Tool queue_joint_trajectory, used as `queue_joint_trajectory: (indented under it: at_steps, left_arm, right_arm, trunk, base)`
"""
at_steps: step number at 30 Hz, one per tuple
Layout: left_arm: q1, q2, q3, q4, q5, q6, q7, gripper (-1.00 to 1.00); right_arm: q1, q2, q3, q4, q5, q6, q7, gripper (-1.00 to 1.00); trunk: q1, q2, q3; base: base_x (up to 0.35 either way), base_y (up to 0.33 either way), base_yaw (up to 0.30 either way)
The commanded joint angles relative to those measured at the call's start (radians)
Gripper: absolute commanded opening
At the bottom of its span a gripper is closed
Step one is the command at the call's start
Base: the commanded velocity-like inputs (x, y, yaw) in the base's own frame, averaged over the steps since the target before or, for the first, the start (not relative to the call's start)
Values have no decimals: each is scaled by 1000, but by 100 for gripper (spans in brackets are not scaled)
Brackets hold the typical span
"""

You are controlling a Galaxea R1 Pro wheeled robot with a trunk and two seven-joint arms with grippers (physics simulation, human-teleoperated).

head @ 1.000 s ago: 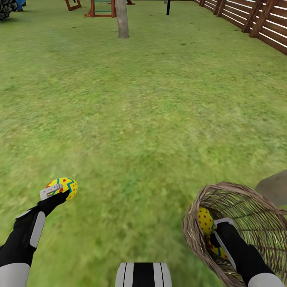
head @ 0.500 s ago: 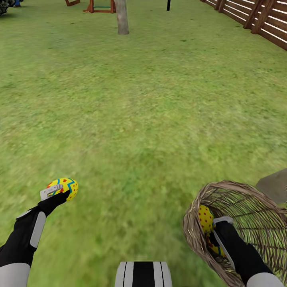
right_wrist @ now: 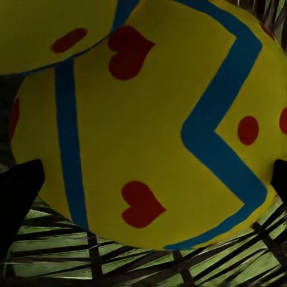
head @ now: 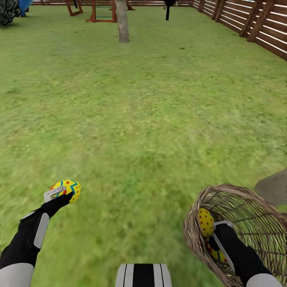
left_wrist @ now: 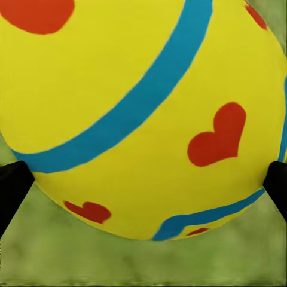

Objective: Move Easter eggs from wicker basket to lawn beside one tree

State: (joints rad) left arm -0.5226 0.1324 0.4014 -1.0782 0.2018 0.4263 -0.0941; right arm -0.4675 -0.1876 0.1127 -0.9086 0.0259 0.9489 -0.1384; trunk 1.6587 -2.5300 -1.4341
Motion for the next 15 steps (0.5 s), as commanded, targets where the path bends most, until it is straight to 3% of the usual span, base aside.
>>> queue_joint_trajectory:
  at_steps: [1, 6, 11, 15]
  left_arm:
    - [-1, -1, 2, 13, 5, 5, -4, -100]
    - [-1, 3, 6, 86, 6, 0, -16, -100]
    - [-1, -2, 0, 98, 1, -42, -17, -100]
    - [-1, -33, -1, 98, -1, -46, -16, -100]
  right_arm:
    - [0, -1, 4, 0, 2, 5, -1, -100]
    - [-1, 9, 6, 42, 1, -1, -1, -100]
    - [0, 7, 4, 39, -1, -4, -1, -100]
    - [0, 7, 2, 35, -1, -4, -1, -100]
  trunk:
    - [-1, 0, 3]
    - [-3, 1, 23]
    - [-5, 2, 42]
    - [-7, 3, 57]
  base:
    - [-256, 0, 0]
    - [-332, 0, 0]
    - [-330, 0, 0]
    - [-160, 0, 0]
